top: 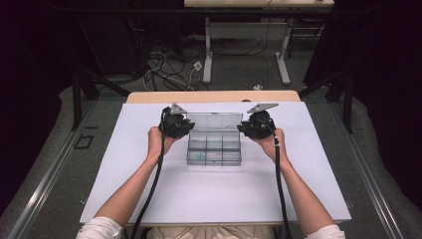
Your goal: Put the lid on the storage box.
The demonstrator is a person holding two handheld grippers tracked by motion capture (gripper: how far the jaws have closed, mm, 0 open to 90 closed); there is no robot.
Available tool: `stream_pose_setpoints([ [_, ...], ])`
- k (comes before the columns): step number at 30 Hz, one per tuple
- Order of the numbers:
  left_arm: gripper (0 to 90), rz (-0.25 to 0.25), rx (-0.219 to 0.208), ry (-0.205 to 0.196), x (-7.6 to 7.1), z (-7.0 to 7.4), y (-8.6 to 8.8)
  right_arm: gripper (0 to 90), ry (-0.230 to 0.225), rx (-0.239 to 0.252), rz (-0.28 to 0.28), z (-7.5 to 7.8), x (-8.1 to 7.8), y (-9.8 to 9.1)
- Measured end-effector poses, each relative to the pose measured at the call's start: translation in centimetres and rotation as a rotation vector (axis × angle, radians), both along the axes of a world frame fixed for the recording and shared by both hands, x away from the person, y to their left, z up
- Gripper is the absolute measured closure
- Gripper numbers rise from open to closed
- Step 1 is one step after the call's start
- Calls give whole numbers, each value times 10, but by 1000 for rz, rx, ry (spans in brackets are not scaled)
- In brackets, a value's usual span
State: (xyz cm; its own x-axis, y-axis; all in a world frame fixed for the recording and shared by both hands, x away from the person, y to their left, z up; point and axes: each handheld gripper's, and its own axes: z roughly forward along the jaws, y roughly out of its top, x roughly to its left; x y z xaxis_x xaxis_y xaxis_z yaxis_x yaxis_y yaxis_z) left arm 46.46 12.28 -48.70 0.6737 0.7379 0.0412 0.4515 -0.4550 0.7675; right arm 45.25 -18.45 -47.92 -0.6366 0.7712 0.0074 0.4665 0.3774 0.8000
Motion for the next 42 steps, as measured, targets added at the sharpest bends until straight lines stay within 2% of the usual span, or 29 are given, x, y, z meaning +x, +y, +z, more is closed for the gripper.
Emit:
stream_pose_setpoints([
  [5, 711, -16, 28, -9, -2, 0, 0, 741, -13, 5, -4, 6, -2, 2],
  [8, 705, -27, 19, -3, -4, 1, 1, 763, -18, 1, -4, 7, -3, 2],
  [13, 673, -50, 29, -11, -11, 8, 3, 768, -24, -9, 4, 7, -4, 3],
  [14, 671, -53, 34, -15, -13, 8, 3, 769, -15, -10, 0, 7, -5, 3],
  [17, 669, -51, 51, -27, -17, 9, 3, 771, -18, -10, 3, 7, -6, 2],
  [21, 686, -57, 59, -20, -19, 8, 5, 771, -23, -21, 7, 6, -7, 2],
  [23, 698, -62, 59, -9, -19, 8, 6, 771, -21, -19, 9, 6, -8, 3],
  [24, 704, -53, 51, -21, -19, 6, 5, 771, -23, -24, 12, 5, -9, 3],
  [30, 715, -64, 52, -35, -20, 4, 5, 766, -19, -42, 13, 3, -13, 4],
  [35, 718, -75, 49, -37, -23, 2, 6, 761, -23, -53, 18, 2, -15, 5],
  [36, 718, -72, 56, -31, -24, 1, 6, 761, -8, -63, 19, 2, -16, 5],
  [37, 718, -74, 58, -31, -23, 1, 7, 761, -23, -62, 17, 2, -16, 5],
  [39, 718, -82, 61, -21, -24, 2, 7, 761, -24, -63, 18, 1, -16, 6],
  [40, 718, -77, 63, -35, -24, 1, 6, 761, -21, -64, 18, 2, -16, 6],
  [42, 718, -83, 66, -32, -24, 1, 7, 760, -29, -58, 15, 0, -17, 7],
])
